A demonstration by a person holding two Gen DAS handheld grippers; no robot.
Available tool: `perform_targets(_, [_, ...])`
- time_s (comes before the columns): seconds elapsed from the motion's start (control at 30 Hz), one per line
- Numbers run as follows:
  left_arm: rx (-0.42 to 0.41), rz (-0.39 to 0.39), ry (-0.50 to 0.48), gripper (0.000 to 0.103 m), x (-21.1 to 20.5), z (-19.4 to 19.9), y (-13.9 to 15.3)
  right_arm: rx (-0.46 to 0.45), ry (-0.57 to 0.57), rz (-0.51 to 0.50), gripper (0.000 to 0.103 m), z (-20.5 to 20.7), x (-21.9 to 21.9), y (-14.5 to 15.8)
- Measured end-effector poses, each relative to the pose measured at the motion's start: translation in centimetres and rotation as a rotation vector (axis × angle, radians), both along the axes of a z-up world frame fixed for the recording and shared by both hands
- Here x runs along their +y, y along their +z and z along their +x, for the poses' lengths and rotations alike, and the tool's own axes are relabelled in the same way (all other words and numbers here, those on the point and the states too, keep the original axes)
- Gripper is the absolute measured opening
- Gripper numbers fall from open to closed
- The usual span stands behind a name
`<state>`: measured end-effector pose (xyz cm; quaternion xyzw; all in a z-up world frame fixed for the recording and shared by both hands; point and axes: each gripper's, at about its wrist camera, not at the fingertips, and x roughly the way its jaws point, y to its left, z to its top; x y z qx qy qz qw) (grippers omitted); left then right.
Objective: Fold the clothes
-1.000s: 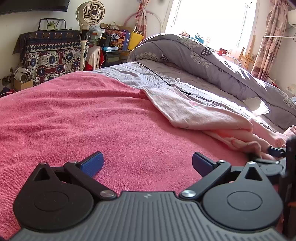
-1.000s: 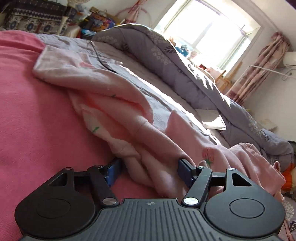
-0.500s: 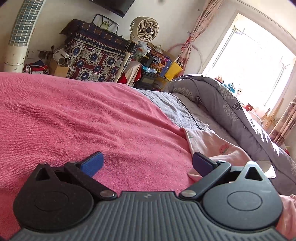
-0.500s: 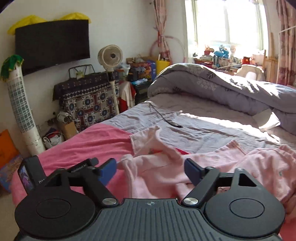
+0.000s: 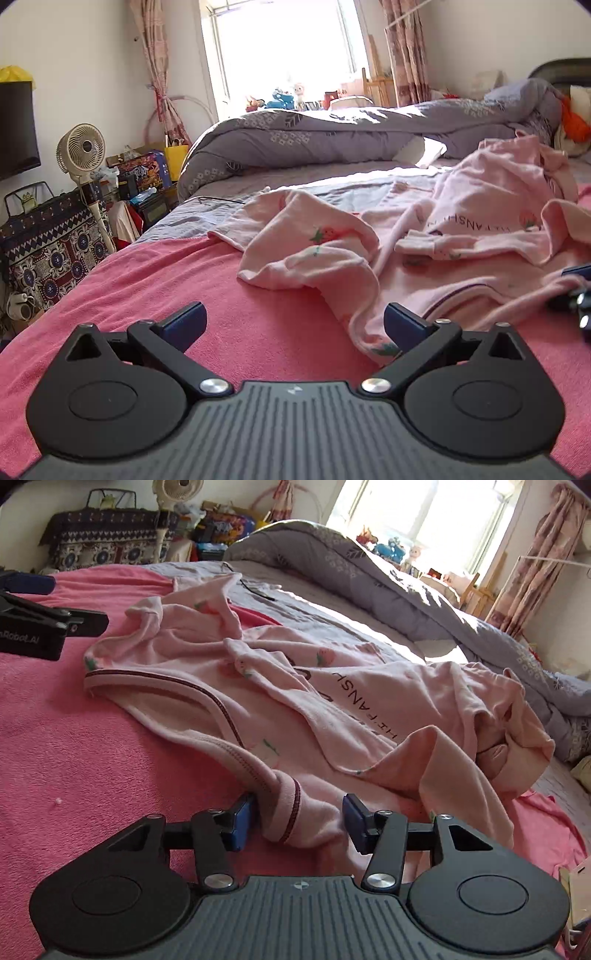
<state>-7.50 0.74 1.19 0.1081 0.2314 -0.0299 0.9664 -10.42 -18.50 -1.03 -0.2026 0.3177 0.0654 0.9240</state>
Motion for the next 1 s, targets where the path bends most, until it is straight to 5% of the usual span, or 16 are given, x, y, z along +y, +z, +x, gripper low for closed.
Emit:
perform_targets(0.13, [0.089,0.063,0.03,0.103,-0.9,-0.5,-1.6,-0.105,-0.063,0.068,0.015,-2.2,-2.1,2.8])
perform_targets(0.3, [0.042,0.082,0.028,0.103,-0.6,-2.9,-1.3,-0.29,-0.092,0.162,0.015,-9.7,-5.5,8.6])
perform_targets(0.4, [0.05,0.103,-0.013,0.103,-1.0,-3.8,-1.1,-0.244,-0.026,0.179,0.016,-13.3,-6.9,9.3])
perform_targets(0.63, [0.105,0.099,0.036,0.103,-0.5,-2.9,-0.8,0.061,0.047,0.125,0.03,-15.2,-7.4,2.9])
perform_targets(0.7, [0.119,0.069,0.076,0.103,0.3,-2.5,-0.5,0.018,0.087,0.166,0.051,-16.0,-7.6,3.7])
perform_targets(0.8, [0.145,0.049,0.164,0.103,1.5,-1.4,-0.8,-0.11,0.136,0.22,0.07,-16.1,-7.8,6.6])
perform_targets(0.9, [0.179,-0.001,0.18,0.103,2.1,-0.8,-1.2,-0.209,0.129,0.211,0.072,-12.8,-6.6,7.9])
perform_targets(1.0, [0.193,-0.054,0.175,0.103,2.9,-0.8,-1.4,-0.141,0.122,0.145,0.072,-7.0,-3.6,5.8])
